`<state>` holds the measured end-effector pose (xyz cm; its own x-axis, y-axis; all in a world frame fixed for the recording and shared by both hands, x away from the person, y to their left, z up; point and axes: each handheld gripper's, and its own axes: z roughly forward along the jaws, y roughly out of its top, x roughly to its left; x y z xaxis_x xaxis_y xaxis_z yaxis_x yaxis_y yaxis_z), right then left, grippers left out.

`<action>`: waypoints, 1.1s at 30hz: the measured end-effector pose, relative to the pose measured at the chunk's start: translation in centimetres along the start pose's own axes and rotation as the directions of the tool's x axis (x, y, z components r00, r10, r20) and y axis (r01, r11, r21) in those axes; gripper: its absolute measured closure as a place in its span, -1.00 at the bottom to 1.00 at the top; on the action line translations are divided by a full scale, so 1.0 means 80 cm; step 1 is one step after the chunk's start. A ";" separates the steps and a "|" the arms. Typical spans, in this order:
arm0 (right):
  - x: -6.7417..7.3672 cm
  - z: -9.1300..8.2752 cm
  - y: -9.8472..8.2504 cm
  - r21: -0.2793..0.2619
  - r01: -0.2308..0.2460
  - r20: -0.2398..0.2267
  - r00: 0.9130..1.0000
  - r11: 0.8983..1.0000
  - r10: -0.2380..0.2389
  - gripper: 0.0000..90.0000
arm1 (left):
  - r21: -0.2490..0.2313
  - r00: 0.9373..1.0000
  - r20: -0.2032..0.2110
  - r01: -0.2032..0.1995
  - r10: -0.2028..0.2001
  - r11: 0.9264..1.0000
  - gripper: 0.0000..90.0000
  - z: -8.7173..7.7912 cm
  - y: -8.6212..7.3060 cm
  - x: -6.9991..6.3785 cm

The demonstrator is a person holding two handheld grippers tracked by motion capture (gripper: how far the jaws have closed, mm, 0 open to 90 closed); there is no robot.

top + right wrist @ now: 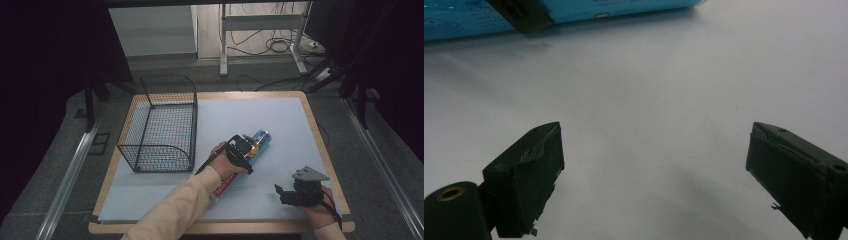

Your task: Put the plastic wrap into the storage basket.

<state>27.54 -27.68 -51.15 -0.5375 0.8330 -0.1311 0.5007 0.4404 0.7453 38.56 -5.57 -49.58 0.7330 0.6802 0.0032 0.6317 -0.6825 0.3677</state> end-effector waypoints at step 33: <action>0.000 -0.002 0.001 -0.007 0.001 -0.004 1.000 1.000 -0.001 -0.81 | 0.037 0.994 0.106 -0.001 -0.003 0.999 -0.31 -0.036 0.013 0.017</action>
<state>27.51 -27.70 -50.98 -0.5403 0.8315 -0.1292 0.4953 0.4384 0.7500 39.53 -4.57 -46.53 0.7538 0.6499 -0.0965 0.6398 -0.6925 0.3334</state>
